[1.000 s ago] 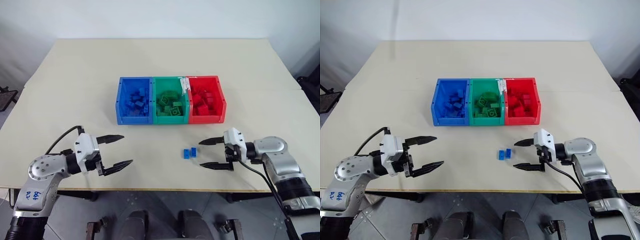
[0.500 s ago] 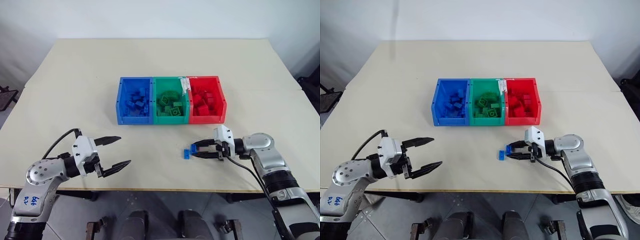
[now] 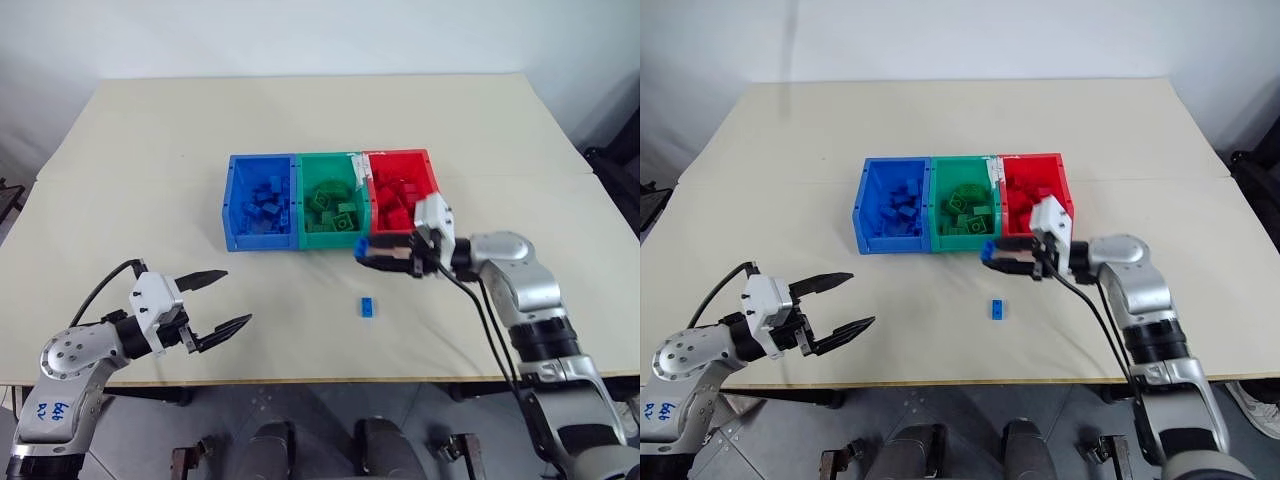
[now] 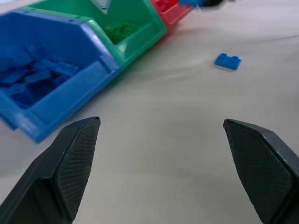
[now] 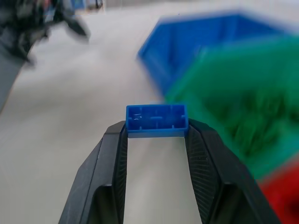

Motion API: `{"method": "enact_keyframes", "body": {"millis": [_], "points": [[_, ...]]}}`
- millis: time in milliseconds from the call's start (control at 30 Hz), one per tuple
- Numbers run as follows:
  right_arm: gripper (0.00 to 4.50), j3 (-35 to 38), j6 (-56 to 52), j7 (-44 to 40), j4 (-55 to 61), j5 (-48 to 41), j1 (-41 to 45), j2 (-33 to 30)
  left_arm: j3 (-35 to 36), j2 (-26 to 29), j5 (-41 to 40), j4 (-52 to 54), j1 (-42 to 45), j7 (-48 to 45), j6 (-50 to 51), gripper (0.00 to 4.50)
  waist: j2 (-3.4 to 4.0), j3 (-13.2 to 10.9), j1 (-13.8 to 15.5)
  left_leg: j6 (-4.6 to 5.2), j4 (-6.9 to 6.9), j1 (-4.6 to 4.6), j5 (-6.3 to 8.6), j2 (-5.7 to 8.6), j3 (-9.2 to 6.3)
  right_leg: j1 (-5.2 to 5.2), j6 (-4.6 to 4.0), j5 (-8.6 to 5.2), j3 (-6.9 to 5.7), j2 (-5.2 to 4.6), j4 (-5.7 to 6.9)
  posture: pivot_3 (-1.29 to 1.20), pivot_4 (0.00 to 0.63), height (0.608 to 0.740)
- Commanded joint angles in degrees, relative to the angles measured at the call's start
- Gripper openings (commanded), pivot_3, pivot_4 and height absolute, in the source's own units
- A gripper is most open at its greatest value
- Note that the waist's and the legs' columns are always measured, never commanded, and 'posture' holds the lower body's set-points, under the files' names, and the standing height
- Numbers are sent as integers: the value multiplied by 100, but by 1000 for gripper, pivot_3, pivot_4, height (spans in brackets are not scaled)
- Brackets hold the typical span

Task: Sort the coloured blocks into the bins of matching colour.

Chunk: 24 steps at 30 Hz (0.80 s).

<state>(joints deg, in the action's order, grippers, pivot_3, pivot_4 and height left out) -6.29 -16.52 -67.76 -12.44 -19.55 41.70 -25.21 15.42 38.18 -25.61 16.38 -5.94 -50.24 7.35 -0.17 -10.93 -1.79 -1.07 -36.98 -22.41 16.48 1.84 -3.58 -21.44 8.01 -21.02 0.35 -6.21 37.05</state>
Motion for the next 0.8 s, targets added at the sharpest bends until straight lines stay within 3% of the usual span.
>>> {"method": "enact_keyframes", "body": {"millis": [33,300,467,600,800], "points": [[1409,-210,-188,706,-156,149,723,761,352,-88,-101,332,-361,152,-77,4500,2,-1,-14,0,1,-4,0,-1,2,-6,-1,0,0,0,2,0,150,740],[1409,-486,482,2355,-2027,1202,2096,2061,552,-268,-71,541,-782,390,-90,4500,-1,0,20,2,-2,-6,2,14,-6,-14,-3,0,-8,-12,17,0,150,740],[3053,-381,876,2493,-2563,1339,2304,2201,534,-304,-74,657,-812,481,-56,4500,-1,0,1,11,-2,-6,5,34,-6,-19,-3,0,-10,-18,38,0,150,740],[4407,-210,951,1904,-1947,1055,2026,1852,453,-243,-126,692,-618,466,47,4500,-1,0,-20,12,2,-8,5,32,-6,-24,-3,0,-12,-17,38,0,150,740],[4463,117,1048,328,-259,232,562,610,45,-142,-80,613,-76,278,174,4500,-6,3,63,26,-5,-12,14,46,-23,-5,-2,0,-28,-16,31,0,150,740]]}}
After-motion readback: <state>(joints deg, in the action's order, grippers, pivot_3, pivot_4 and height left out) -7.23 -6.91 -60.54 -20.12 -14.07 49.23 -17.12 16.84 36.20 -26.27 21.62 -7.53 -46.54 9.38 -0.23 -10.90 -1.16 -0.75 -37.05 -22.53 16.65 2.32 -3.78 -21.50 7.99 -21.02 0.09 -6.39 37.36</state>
